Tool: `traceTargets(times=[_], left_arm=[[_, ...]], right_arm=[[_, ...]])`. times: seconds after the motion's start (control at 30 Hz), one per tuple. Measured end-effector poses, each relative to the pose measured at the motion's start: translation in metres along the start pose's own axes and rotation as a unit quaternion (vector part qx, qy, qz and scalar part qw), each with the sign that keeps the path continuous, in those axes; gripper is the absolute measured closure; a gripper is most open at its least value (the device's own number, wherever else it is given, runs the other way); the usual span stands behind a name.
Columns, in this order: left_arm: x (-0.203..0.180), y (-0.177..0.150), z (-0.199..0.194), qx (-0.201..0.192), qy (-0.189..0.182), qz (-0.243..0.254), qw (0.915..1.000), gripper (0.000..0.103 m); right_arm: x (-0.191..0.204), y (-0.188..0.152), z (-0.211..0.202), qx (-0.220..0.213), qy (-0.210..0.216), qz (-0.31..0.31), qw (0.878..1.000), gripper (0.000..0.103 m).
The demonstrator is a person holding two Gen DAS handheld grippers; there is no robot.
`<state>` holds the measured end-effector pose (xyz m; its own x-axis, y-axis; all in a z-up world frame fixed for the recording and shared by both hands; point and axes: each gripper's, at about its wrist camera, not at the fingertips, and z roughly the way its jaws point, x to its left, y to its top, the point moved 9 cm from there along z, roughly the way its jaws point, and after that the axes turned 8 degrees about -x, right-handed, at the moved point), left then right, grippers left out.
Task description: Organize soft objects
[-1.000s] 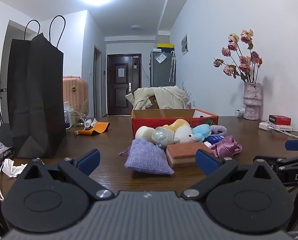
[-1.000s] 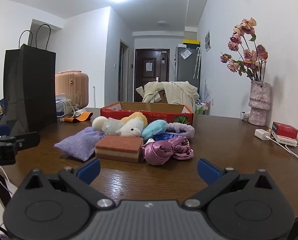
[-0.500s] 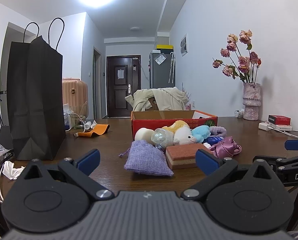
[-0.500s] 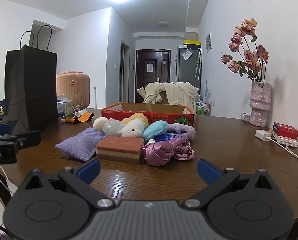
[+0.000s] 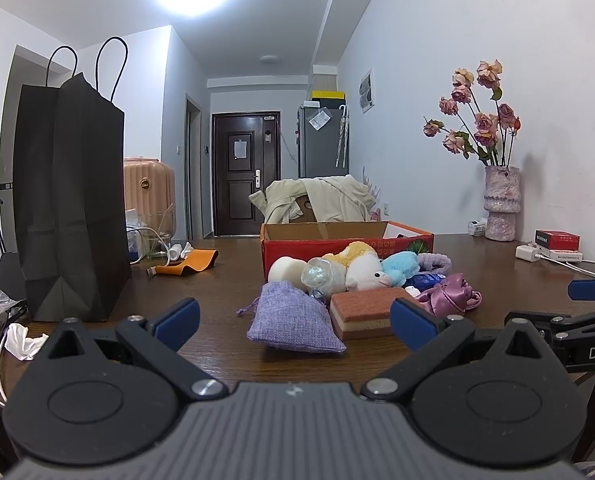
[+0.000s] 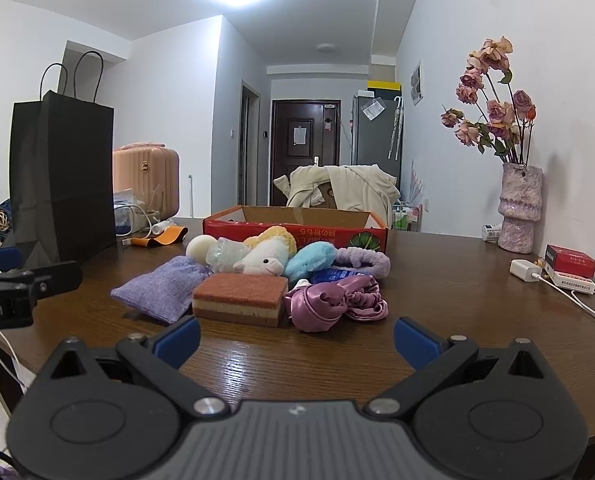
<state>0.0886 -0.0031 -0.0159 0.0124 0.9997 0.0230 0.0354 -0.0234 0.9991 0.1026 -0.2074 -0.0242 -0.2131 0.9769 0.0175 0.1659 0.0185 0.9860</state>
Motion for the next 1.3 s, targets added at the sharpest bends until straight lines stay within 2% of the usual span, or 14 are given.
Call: traceTargets(times=[1.3], left_arm=[[-0.0007,0.0019,-0.0006,-0.002,-0.001,0.001,1.0000,0.000]], right_arm=[[-0.0021,0.0011,0.0009,0.000,0.000,0.000,1.000,0.000]])
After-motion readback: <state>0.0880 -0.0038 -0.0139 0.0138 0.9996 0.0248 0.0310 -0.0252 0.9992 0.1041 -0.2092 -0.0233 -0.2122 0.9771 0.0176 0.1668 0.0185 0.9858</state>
